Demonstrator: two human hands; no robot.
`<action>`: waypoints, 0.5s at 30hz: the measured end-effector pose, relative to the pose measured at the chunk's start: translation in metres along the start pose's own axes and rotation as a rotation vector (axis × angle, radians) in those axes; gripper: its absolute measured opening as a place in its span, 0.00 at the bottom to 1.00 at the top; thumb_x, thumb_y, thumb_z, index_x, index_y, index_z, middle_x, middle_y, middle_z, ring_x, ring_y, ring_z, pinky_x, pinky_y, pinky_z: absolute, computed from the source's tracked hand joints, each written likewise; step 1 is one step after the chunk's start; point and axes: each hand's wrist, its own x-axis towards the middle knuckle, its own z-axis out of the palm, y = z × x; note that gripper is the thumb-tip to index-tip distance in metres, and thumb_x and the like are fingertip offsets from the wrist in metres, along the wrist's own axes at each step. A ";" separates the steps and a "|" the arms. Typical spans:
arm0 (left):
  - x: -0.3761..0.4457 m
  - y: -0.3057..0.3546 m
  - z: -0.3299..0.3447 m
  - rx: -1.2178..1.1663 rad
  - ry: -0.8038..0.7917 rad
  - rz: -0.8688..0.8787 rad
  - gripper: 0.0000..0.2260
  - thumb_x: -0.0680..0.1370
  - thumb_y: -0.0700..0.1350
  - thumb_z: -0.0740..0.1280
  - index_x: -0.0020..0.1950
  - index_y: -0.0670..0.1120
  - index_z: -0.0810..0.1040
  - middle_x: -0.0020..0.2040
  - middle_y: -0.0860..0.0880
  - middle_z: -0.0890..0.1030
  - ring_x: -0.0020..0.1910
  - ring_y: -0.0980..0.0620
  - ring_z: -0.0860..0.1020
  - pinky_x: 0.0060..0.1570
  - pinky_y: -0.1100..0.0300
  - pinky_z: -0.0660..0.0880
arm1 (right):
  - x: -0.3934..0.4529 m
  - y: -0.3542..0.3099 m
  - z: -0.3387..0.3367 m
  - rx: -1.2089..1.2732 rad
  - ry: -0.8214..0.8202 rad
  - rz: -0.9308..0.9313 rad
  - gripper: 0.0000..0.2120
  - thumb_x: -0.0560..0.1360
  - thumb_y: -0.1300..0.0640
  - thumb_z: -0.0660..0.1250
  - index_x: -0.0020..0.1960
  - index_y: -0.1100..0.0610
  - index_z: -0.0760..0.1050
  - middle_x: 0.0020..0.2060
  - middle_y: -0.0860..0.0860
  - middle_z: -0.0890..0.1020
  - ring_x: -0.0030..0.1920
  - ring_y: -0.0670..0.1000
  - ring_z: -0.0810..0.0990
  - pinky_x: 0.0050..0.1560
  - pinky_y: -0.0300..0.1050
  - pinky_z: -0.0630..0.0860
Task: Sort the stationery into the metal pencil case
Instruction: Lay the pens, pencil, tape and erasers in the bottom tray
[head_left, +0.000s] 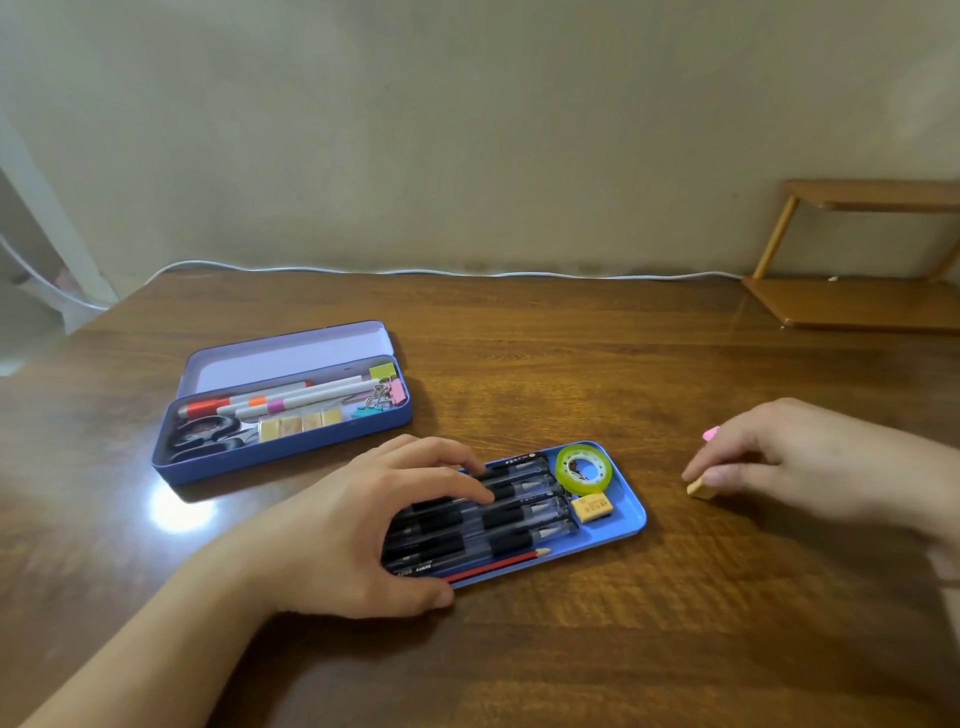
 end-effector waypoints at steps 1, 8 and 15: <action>0.000 0.000 0.000 -0.002 0.002 0.000 0.28 0.68 0.58 0.76 0.67 0.60 0.72 0.69 0.66 0.66 0.70 0.62 0.66 0.66 0.65 0.67 | 0.003 -0.002 0.002 -0.002 0.019 -0.012 0.09 0.76 0.46 0.65 0.46 0.31 0.77 0.50 0.30 0.78 0.55 0.37 0.75 0.60 0.42 0.73; -0.001 -0.001 0.000 -0.008 -0.006 -0.001 0.28 0.68 0.59 0.75 0.67 0.61 0.72 0.69 0.67 0.65 0.70 0.63 0.66 0.66 0.64 0.67 | 0.008 0.000 0.006 -0.056 0.156 -0.021 0.10 0.70 0.44 0.72 0.48 0.36 0.74 0.49 0.33 0.76 0.51 0.39 0.75 0.52 0.44 0.77; 0.000 -0.001 0.000 0.011 0.003 0.004 0.28 0.68 0.60 0.75 0.67 0.60 0.73 0.69 0.64 0.67 0.69 0.62 0.67 0.67 0.62 0.67 | 0.005 -0.015 0.007 -0.044 0.197 -0.158 0.09 0.69 0.45 0.74 0.44 0.37 0.75 0.45 0.35 0.79 0.47 0.41 0.77 0.45 0.43 0.77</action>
